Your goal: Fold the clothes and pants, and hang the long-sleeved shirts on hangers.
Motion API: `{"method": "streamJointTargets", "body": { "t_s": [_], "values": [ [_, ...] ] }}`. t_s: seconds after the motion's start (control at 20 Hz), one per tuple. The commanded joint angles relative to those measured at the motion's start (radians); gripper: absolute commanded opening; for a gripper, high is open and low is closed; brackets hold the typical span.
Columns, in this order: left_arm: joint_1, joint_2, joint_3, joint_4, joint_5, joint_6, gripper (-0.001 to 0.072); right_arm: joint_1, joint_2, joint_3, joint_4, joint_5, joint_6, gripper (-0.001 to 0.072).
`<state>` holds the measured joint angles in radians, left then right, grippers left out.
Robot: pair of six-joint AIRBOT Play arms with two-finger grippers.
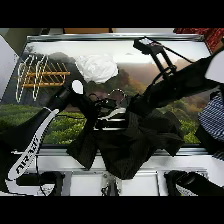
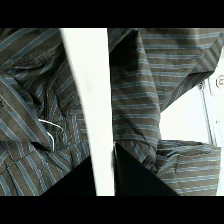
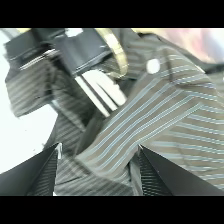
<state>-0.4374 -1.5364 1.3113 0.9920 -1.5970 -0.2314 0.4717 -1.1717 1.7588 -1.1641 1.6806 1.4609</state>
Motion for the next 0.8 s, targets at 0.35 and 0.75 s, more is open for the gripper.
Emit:
{"method": "streamJointTargets", "body": {
  "t_s": [0.35, 0.75],
  "values": [
    [0.001, 0.000, 0.000, 0.000, 0.000, -0.001, 0.0012, -0.230, 0.077, -0.073, 0.175, 0.025, -0.364, 0.0533],
    [0.001, 0.000, 0.000, 0.000, 0.001, -0.001, 0.0012, -0.892, 0.369, -0.764, 0.551, -0.060, -0.940, 0.0535]
  ]
}}
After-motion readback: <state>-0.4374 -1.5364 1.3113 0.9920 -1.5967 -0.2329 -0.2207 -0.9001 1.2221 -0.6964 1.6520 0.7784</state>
